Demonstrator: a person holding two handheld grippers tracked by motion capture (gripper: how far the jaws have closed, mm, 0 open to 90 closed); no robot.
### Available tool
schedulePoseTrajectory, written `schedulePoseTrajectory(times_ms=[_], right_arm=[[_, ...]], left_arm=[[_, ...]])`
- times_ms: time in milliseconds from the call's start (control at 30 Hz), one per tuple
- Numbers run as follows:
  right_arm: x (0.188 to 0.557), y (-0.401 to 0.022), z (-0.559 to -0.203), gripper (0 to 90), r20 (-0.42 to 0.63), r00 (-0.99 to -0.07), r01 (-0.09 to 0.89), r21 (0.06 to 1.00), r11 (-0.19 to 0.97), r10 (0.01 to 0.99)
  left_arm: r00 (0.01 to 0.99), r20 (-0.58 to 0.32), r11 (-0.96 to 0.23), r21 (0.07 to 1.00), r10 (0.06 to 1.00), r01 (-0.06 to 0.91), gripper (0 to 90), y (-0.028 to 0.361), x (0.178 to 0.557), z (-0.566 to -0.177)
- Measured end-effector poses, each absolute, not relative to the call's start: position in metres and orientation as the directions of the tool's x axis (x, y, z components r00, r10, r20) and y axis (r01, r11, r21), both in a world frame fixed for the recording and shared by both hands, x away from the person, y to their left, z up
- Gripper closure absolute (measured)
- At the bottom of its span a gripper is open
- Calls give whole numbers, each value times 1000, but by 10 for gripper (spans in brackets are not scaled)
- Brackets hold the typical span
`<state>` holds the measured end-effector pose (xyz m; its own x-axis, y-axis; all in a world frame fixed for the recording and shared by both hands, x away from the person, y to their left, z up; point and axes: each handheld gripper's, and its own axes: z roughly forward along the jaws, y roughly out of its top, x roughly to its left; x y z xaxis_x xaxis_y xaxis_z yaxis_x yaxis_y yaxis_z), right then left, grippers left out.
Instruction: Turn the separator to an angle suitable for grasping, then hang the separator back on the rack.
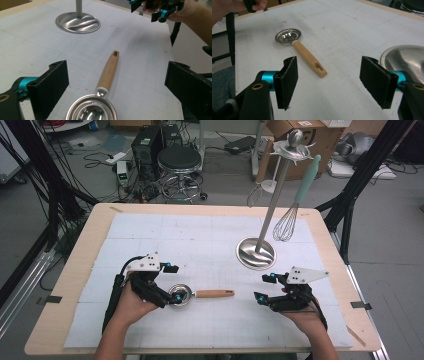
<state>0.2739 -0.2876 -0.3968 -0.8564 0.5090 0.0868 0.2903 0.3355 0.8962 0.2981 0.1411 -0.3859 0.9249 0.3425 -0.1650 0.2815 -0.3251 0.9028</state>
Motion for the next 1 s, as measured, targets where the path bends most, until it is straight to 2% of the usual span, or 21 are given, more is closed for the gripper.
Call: schedulePoseTrajectory(times_ms=[333, 667, 1000], right_arm=[[273, -292, -397, 250, 94, -856, 291, 900, 324, 509], [274, -291, -398, 246, 88, -860, 289, 896, 338, 502], [274, -292, -398, 246, 83, -857, 289, 895, 341, 508]], left_arm=[[924, -160, -330, 901, 348, 281, 58, 141, 299, -388], [931, -164, -364, 887, 327, 284, 59, 128, 299, -393], [937, -140, -501, 814, 320, 293, 59, 100, 307, -410]])
